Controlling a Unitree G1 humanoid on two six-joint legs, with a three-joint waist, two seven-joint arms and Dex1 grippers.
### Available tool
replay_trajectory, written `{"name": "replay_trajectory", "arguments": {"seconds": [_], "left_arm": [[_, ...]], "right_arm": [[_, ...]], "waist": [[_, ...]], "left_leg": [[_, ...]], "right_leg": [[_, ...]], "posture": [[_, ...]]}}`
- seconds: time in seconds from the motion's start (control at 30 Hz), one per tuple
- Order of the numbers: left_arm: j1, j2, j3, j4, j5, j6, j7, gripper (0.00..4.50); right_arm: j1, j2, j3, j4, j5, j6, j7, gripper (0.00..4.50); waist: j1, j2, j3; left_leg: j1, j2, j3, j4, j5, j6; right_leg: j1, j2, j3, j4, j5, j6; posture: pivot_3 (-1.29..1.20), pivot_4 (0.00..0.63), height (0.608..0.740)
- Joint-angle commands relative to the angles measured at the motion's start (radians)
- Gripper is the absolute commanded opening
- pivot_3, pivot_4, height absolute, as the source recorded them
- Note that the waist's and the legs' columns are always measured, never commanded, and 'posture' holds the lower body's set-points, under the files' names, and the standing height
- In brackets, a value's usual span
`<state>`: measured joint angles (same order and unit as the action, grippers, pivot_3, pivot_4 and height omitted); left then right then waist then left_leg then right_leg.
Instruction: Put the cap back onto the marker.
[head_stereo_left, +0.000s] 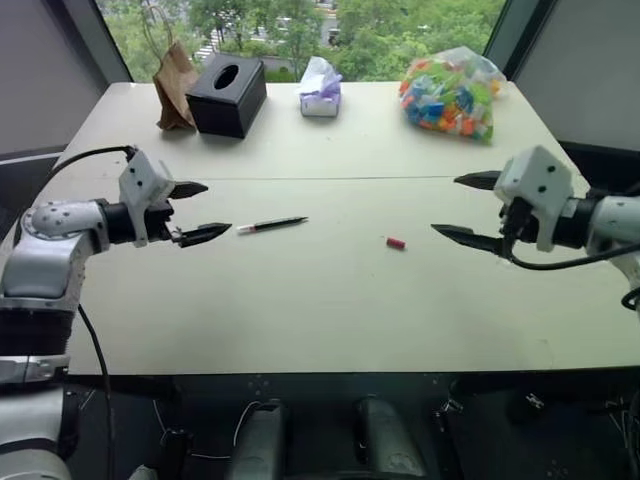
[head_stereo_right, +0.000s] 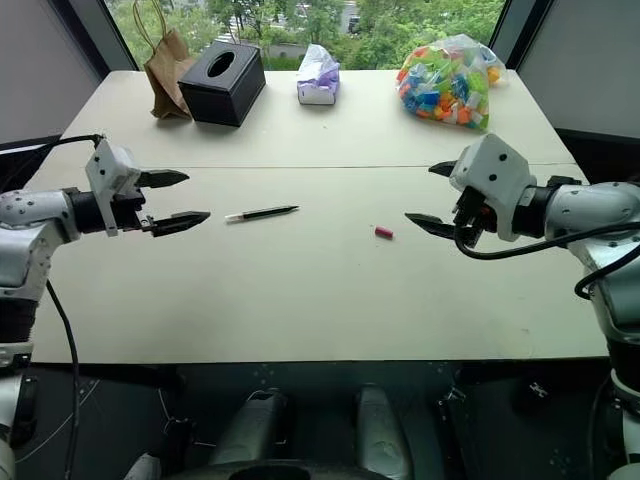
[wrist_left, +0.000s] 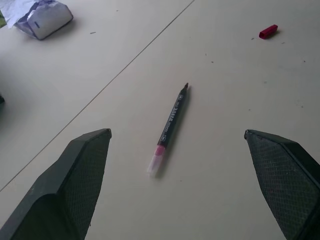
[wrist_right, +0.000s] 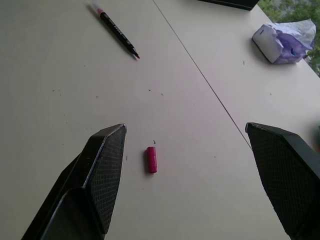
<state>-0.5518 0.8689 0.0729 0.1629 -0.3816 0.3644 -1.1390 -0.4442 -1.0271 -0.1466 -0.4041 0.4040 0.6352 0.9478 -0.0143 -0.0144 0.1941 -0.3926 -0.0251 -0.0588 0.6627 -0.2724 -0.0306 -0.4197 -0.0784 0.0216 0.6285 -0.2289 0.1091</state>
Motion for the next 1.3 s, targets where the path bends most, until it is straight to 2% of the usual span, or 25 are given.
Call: {"name": "replay_trajectory", "arguments": {"seconds": [0.03,0.97,1.1,1.23,1.3], "left_arm": [[-0.01,0.03,0.019,-0.027,-0.012,0.022,-0.027,4.47],[-0.021,-0.006,0.008,-0.031,-0.006,0.014,-0.024,4.47],[-0.064,-0.041,-0.018,0.068,0.02,-0.044,-0.041,4.47],[-0.136,-0.104,-0.078,0.267,0.098,-0.179,-0.074,4.47],[-0.218,-0.174,-0.125,0.434,0.154,-0.268,-0.083,4.47]], "right_arm": [[-0.033,-0.005,-0.016,-0.049,0.036,0.028,-0.004,3.95],[-0.014,0.039,0.014,-0.077,0.022,0.02,-0.064,3.95],[-0.002,0.074,0.009,-0.092,0.013,0.024,-0.112,3.95],[0.039,0.126,0.02,-0.108,-0.02,0.014,-0.176,3.95],[0.089,0.16,0.026,-0.132,-0.04,0.011,-0.223,3.95]], "waist": [[0.0,0.0,0.0],[0.001,0.0,0.0],[0.001,0.0,0.0],[0.004,-0.001,0.0],[0.009,-0.002,-0.001]], "left_leg": [[0.0,0.0,0.0,0.0,0.0,0.0],[-0.001,0.0,0.0,0.0,0.0,0.0],[-0.001,0.0,0.001,0.0,0.0,0.0],[-0.001,-0.003,0.001,0.001,0.0,0.0],[-0.002,-0.003,0.001,0.001,0.0,0.0]], "right_leg": [[0.0,0.0,0.0,0.0,0.0,0.0],[-0.002,0.0,0.001,0.0,0.0,0.0],[-0.002,0.0,0.001,0.001,0.0,0.001],[-0.001,0.0,0.0,0.001,0.0,0.001],[-0.002,0.0,0.0,0.001,0.0,0.001]], "posture": [[0.0,0.15,0.74],[0.0,0.15,0.74],[0.0,0.15,0.74],[0.0,0.15,0.74],[0.0,0.15,0.74]]}}
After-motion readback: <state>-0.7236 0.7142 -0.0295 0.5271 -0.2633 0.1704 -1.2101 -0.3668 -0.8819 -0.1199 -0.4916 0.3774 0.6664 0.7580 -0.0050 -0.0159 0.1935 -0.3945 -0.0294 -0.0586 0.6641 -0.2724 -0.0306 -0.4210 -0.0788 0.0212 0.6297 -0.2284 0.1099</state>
